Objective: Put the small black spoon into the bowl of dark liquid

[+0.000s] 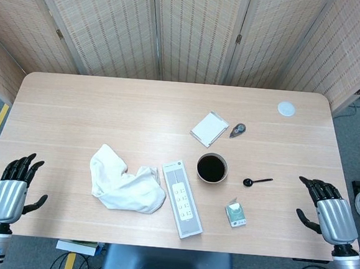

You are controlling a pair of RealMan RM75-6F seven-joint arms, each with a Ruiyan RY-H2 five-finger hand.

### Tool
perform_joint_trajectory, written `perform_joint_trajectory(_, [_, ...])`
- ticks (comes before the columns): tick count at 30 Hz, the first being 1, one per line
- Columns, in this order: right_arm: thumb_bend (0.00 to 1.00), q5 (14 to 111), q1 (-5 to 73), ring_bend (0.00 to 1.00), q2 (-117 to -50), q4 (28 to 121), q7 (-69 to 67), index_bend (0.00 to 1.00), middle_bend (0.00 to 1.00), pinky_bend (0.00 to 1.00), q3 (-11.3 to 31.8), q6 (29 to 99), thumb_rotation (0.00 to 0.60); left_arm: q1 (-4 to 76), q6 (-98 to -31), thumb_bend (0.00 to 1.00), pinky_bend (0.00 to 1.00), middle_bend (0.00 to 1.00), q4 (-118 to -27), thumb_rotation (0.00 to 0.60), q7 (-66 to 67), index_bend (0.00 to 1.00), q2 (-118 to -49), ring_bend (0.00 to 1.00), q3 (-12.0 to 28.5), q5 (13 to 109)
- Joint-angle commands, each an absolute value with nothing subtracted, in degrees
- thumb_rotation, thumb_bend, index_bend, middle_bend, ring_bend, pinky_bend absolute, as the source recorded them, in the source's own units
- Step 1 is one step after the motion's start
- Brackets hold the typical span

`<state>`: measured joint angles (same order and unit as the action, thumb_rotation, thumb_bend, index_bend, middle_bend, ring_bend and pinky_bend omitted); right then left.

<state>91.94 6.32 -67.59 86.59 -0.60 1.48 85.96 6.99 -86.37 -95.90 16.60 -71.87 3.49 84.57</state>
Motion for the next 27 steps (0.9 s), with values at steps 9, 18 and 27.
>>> perform_joint_trajectory(9, [0.4,87.82,12.12,0.82,-68.71,87.73,4.9,0.18,0.73,0.76,2.12,73.69,0.6,6.58,-86.3,0.25,0.14,0.08,-95.55,0.6,16.55,0.19,-72.0,0.11,3.32,83.94])
perform_joint_trajectory(18, [0.68,83.37,17.71,1.0,-72.11,84.41,4.79,0.2,0.94,0.99,2.51,62.27,0.6,6.33,-86.11,0.25,0.14,0.08,-95.4,0.6,16.69,0.19,-72.05,0.11,3.14,83.56])
perform_joint_trajectory(27, [0.82,80.17,21.31,1.0,-75.98,79.48,4.91,0.22,0.98,1.0,2.42,55.27,0.6,6.42,-85.72,0.25,0.14,0.08,-95.26,0.6,16.93,0.19,-72.01,0.11,3.32,83.09])
